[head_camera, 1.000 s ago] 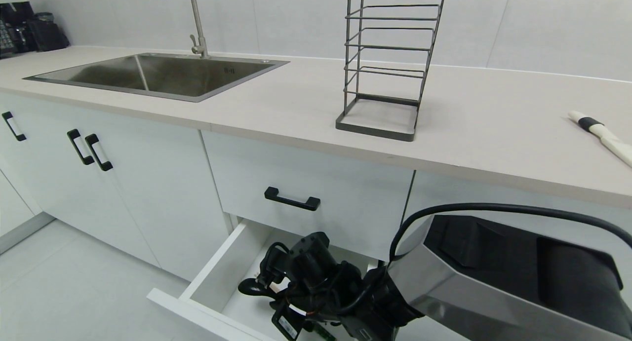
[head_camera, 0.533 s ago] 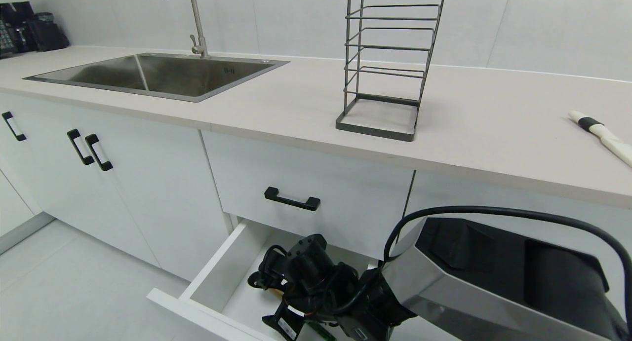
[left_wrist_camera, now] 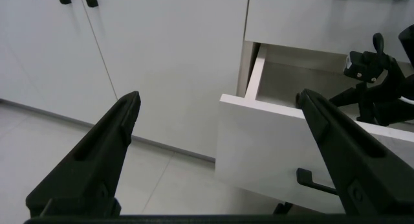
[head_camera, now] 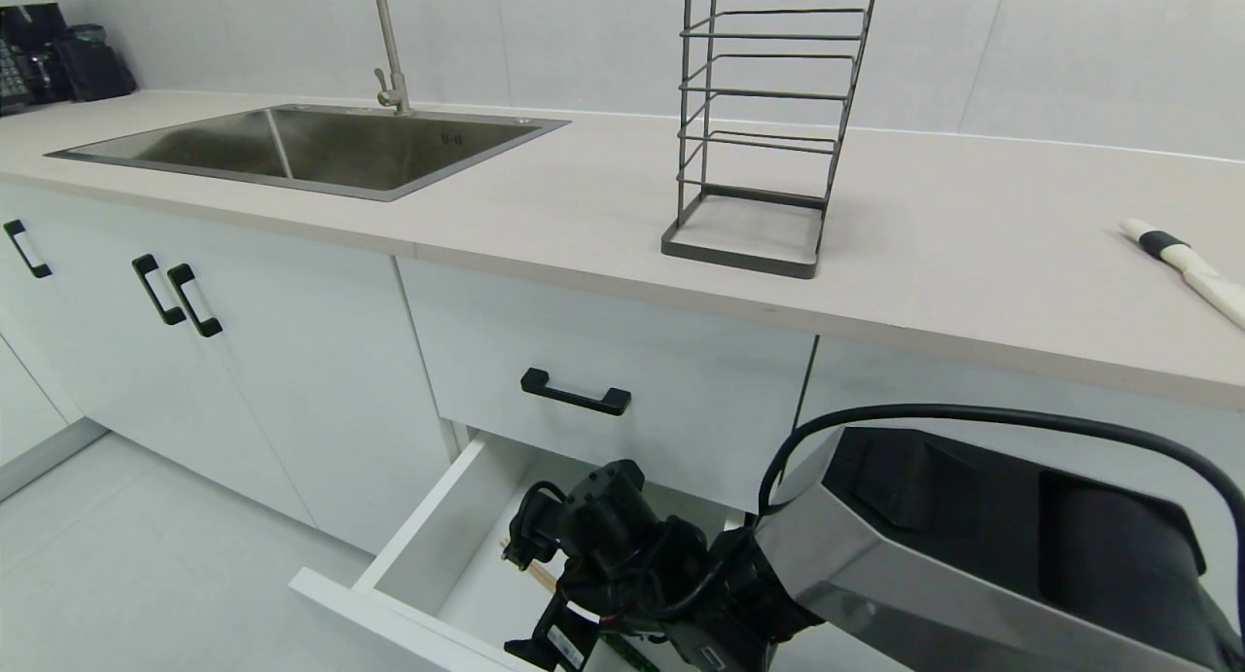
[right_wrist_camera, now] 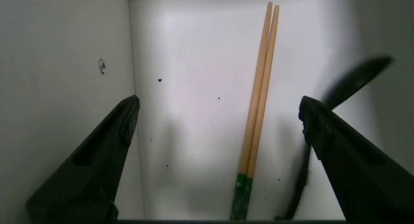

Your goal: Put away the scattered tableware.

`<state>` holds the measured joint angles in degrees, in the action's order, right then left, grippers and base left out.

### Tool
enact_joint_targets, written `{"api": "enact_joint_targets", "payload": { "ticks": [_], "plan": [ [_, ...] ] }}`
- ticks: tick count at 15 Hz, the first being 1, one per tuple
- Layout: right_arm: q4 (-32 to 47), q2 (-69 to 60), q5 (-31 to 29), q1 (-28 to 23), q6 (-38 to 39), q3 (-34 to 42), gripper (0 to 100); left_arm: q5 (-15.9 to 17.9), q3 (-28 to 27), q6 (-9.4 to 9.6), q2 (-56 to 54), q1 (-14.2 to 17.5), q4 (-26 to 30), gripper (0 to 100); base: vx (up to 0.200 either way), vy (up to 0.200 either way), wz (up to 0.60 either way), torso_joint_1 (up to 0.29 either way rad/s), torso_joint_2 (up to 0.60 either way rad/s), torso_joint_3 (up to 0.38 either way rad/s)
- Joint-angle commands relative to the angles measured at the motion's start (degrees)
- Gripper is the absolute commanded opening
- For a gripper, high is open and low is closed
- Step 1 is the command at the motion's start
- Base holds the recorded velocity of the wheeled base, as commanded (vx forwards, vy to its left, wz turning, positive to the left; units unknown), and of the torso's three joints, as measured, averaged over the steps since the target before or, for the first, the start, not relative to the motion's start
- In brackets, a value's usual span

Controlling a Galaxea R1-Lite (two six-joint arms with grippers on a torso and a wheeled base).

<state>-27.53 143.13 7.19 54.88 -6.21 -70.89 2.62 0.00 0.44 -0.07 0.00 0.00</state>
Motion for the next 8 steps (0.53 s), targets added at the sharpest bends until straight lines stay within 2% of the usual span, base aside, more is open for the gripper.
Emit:
{"api": "enact_joint_targets", "payload": {
  "ticks": [1, 5, 8],
  "plan": [
    [-0.07, -1.54, 0.01, 0.14, -0.04, 0.4, 100, 0.02, 0.0, 0.0, 0.07, 0.0, 0.0, 100, 0.0, 0.0, 0.0, 0.0, 0.0, 0.0],
    [-0.16, -4.0, -0.07, 0.4, -0.12, 1.54, 100, 0.02, 0.0, 0.0, 0.07, 0.0, 0.0, 100, 0.0, 0.0, 0.0, 0.0, 0.0, 0.0],
    [-0.25, -9.1, -0.25, 1.63, -0.21, 7.34, 100, 0.02, 0.0, 0.0, 0.07, 0.0, 0.0, 100, 0.0, 0.0, 0.0, 0.0, 0.0, 0.0]
  ]
}}
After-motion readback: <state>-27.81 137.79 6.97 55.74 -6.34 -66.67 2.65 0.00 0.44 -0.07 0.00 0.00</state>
